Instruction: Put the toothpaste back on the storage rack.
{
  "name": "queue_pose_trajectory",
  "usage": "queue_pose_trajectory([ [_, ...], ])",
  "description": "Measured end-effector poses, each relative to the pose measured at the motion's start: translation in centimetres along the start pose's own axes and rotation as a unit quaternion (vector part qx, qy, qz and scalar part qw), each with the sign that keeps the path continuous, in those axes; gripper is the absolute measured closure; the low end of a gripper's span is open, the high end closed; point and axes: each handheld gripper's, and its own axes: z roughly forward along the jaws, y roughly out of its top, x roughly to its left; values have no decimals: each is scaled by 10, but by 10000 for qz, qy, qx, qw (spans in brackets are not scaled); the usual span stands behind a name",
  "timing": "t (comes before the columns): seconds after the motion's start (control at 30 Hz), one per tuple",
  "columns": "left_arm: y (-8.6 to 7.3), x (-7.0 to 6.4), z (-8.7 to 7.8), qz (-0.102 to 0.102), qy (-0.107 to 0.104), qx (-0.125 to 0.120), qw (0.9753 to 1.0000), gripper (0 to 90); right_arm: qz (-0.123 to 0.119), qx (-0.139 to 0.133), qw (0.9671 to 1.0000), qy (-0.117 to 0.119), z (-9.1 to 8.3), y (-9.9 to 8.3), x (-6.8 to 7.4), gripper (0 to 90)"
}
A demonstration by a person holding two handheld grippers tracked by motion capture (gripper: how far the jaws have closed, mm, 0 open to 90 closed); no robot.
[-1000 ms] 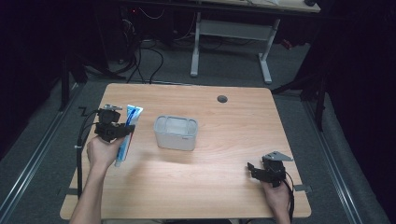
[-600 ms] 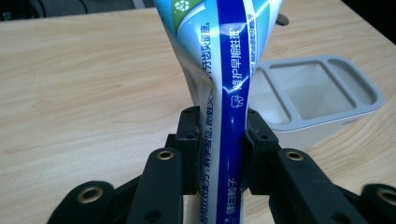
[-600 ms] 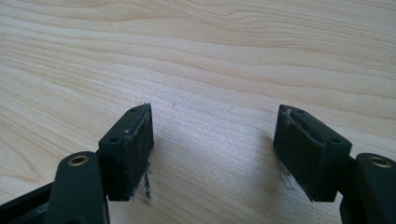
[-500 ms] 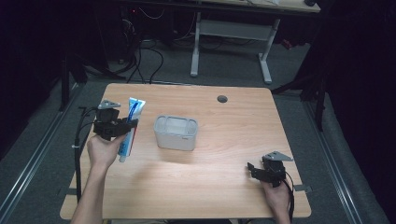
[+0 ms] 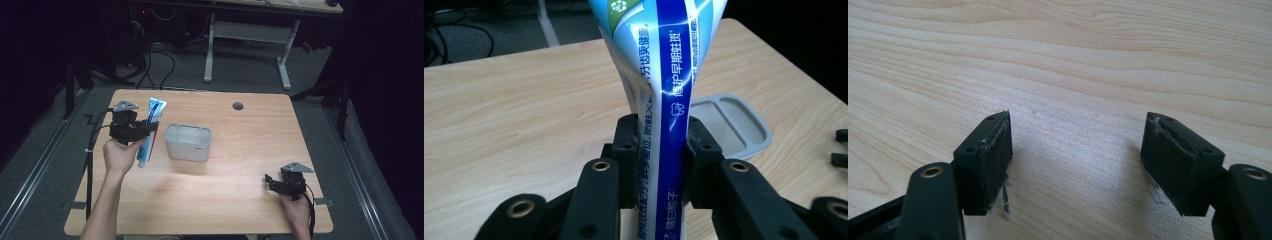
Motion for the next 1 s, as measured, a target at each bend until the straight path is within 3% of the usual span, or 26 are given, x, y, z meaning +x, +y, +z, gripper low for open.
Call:
queue_pose_trajectory([
  [0.47,18,-13,8,54,-138,-181,9997,726,-6,6,10000,10,0,0,0,289],
  [0.63,27,-22,14,198,-195,-245,9993,727,-8,8,10000,19,0,0,0,288],
  [1.0,41,-31,28,182,-403,-382,9983,728,-14,6,10000,27,0,0,0,288],
])
